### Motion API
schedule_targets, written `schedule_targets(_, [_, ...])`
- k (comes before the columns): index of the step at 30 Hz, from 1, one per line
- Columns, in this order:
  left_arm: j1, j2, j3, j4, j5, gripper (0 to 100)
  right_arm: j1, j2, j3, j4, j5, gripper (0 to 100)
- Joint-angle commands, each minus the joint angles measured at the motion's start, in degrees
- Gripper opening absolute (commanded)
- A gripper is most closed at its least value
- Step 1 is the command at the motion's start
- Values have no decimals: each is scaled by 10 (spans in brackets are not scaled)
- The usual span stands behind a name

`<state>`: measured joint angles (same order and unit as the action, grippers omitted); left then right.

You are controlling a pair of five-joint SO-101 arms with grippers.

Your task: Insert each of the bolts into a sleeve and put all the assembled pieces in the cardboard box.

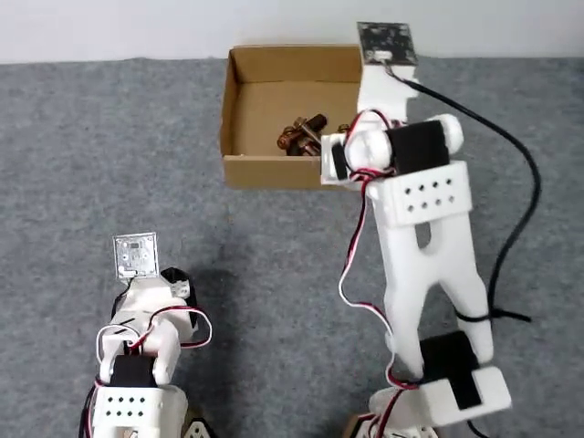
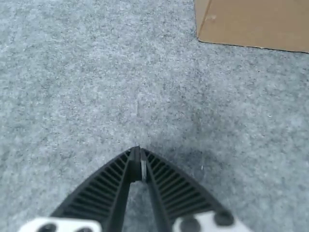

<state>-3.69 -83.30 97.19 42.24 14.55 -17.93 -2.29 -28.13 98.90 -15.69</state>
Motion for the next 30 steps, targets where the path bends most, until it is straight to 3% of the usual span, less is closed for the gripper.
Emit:
schedule_targets(1, [-2, -3, -4, 2, 5, 6, 0, -47, -15, 30, -27, 9])
schedule_targets(10, [-2, -3, -4, 2, 6, 6, 2, -229, 244, 4, -32, 9])
schedule_targets(21, [-2, -3, -4, 2, 6, 6, 75, -572, 722, -222, -27, 9])
schedule_targets(30, [-2, -3, -4, 2, 6, 6, 128, -828, 954, -231, 4, 9])
